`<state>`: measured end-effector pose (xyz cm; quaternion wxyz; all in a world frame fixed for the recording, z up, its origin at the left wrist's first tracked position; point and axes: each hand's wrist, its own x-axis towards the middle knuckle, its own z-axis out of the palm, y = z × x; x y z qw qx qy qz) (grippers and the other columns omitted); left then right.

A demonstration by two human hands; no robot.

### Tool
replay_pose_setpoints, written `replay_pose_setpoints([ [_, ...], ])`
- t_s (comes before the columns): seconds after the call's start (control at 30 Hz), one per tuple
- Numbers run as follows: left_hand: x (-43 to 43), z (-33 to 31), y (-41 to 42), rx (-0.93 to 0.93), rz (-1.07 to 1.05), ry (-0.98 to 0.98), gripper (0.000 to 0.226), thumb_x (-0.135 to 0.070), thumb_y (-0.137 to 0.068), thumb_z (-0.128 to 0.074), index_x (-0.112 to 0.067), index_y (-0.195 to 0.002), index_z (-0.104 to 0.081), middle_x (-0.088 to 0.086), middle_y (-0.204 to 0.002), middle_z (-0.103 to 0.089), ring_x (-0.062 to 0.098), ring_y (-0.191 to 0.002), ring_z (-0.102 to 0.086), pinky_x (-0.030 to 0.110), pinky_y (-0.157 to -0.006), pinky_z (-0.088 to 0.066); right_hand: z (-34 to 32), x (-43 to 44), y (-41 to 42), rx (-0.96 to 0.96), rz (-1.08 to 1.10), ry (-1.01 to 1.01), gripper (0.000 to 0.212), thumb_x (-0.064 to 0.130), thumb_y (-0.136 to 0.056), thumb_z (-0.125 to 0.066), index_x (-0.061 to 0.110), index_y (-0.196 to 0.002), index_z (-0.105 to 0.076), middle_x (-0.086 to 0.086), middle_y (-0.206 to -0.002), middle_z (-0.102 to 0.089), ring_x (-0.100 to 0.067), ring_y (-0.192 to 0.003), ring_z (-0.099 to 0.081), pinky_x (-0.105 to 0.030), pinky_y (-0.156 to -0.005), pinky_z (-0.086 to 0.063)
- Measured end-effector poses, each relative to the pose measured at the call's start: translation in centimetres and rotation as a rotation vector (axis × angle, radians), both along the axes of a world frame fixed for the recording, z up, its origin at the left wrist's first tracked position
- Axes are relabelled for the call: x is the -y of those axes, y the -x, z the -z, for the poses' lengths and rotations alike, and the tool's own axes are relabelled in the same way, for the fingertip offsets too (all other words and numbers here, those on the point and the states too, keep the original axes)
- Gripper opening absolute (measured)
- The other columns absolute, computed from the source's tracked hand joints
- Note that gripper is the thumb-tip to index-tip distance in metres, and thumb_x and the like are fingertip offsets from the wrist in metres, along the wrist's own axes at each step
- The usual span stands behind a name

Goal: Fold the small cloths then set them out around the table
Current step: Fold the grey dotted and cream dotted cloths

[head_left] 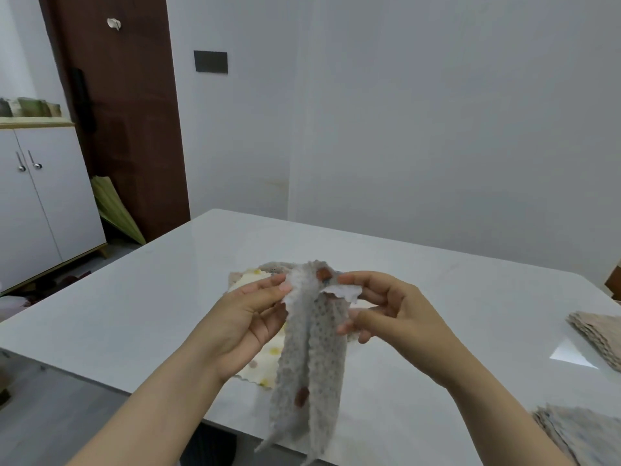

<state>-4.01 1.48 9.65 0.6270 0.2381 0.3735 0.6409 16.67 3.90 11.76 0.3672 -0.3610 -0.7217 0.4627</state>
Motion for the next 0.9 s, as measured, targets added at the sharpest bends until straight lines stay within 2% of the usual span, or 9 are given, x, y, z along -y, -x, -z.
replay_pose_setpoints([
  [0.07,0.1,0.4,-0.1,0.128,0.028,0.028,0.044,0.004,-0.075,-0.062,0.005,-0.119,-0.059,0.017,-0.116,-0.067,0.021,-0.103,-0.067,0.029,-0.083,-0.056,0.4,-0.1,0.1,0.039,0.001,-0.014,0.034,-0.006,-0.094,-0.046,0.017,-0.113,-0.063,-0.013,-0.099,-0.072,-0.019,-0.078,-0.074,-0.022,-0.063,-0.052],
  [0.1,0.1,0.5,-0.1,0.167,0.029,0.044,0.046,0.005,-0.071,-0.064,0.006,-0.116,-0.06,0.019,-0.116,-0.067,0.022,-0.106,-0.066,0.031,-0.085,-0.055,0.5,-0.1,0.1,0.046,0.023,-0.034,0.033,-0.005,-0.096,-0.043,0.016,-0.11,-0.064,-0.018,-0.093,-0.072,-0.019,-0.077,-0.074,-0.022,-0.062,-0.052],
  [0.17,0.3,0.7,-0.4,0.2,0.015,0.068,0.033,0.006,-0.066,-0.064,0.008,-0.098,-0.069,0.018,-0.104,-0.072,0.02,-0.093,-0.072,0.03,-0.079,-0.058,0.8,-0.1,0.1,0.041,0.064,-0.066,0.025,-0.001,-0.097,-0.043,0.012,-0.102,-0.064,-0.008,-0.083,-0.075,-0.021,-0.071,-0.073,-0.023,-0.06,-0.051],
  [0.27,0.7,0.6,-0.9,0.186,0.011,0.069,0.013,0.003,-0.062,-0.065,0.004,-0.069,-0.076,0.014,-0.085,-0.075,0.016,-0.072,-0.073,0.025,-0.066,-0.06,1.0,-0.1,0.1,0.037,0.108,-0.099,0.01,0.005,-0.096,-0.051,0.007,-0.093,-0.06,0.002,-0.083,-0.077,-0.022,-0.057,-0.068,-0.024,-0.055,-0.049],
  [0.4,0.9,1.0,-1.0,-0.063,-0.037,0.056,0.011,-0.007,-0.07,-0.07,-0.002,-0.079,-0.074,0.003,-0.071,-0.071,0.009,-0.058,-0.067,0.018,-0.06,-0.058,0.8,0.0,0.3,0.016,0.188,-0.159,0.011,0.012,-0.089,-0.064,0.015,-0.079,-0.067,-0.003,-0.064,-0.071,-0.018,-0.038,-0.048,-0.019,-0.046,-0.039],
  [0.53,1.1,1.3,-0.7,-0.428,-0.184,0.007,0.009,-0.009,-0.077,-0.072,-0.005,-0.086,-0.074,0.003,-0.067,-0.067,0.011,-0.056,-0.059,0.019,-0.062,-0.057,0.6,0.2,0.5,0.024,0.214,-0.16,0.014,0.02,-0.082,-0.073,0.017,-0.068,-0.07,-0.004,-0.052,-0.058,-0.007,-0.035,-0.04,-0.015,-0.042,-0.033],
  [0.67,1.8,0.8,-1.1,-0.543,-0.183,-0.117,0.011,-0.003,-0.08,-0.069,-0.006,-0.088,-0.075,0.01,-0.083,-0.076,0.016,-0.072,-0.07,0.02,-0.068,-0.057,0.9,0.3,0.7,0.162,0.235,-0.337,0.01,0.03,-0.081,-0.073,0.029,-0.071,-0.071,0.008,-0.073,-0.061,-0.009,-0.052,-0.045,-0.015,-0.054,-0.036],
  [0.8,2.5,0.1,-1.7,-0.575,-0.241,-0.158,0.007,-0.004,-0.074,-0.074,-0.004,-0.082,-0.073,0.012,-0.076,-0.075,0.017,-0.066,-0.07,0.021,-0.062,-0.057,0.4,0.9,1.3,0.205,0.135,-0.45,0.01,0.028,-0.084,-0.07,0.032,-0.075,-0.071,0.018,-0.101,-0.062,-0.012,-0.066,-0.056,-0.01,-0.061,-0.038],
  [0.9,3.1,-0.3,-2.1,-0.603,-0.231,-0.186,0.006,-0.003,-0.075,-0.074,-0.005,-0.081,-0.074,0.01,-0.075,-0.075,0.016,-0.066,-0.071,0.02,-0.063,-0.057,0.1,1.4,1.5,0.155,0.088,-0.427,0.011,0.024,-0.084,-0.071,0.028,-0.075,-0.072,0.018,-0.083,-0.068,-0.012,-0.059,-0.054,-0.01,-0.055,-0.036],
])
